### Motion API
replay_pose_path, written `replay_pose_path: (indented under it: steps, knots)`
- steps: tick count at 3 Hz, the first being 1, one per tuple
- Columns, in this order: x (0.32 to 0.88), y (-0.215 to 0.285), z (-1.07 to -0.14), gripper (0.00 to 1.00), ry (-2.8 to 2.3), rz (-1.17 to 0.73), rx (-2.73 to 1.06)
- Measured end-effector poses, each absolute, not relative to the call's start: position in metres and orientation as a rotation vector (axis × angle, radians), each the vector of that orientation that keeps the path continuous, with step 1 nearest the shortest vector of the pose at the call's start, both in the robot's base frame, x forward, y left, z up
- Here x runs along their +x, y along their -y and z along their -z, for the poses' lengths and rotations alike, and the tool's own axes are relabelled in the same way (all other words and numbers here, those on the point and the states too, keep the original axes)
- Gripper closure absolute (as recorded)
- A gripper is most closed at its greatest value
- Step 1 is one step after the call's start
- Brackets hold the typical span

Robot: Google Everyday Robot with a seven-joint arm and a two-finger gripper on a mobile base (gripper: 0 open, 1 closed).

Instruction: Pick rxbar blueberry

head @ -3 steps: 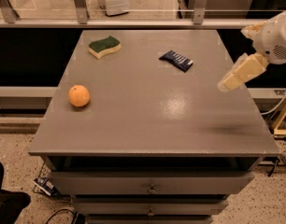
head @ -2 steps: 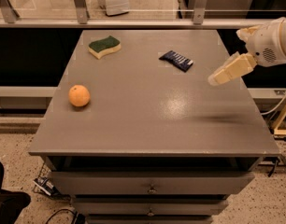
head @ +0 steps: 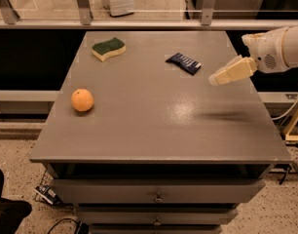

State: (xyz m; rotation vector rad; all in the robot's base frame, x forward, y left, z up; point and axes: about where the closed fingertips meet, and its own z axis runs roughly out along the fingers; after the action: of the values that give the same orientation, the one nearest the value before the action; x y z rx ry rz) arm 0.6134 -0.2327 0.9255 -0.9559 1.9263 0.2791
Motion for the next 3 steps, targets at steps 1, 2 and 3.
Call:
replay_pose_path:
  steps: [1, 2, 3]
  knots:
    - [0.629, 0.233, -0.916, 0.00, -1.908, -0.308, -0.939]
    - [0.665, 0.233, -0.902, 0.00, -1.860, -0.364, -0.902]
    - [0.696, 0.233, -0.891, 0.00, -1.822, -0.415, -0.858]
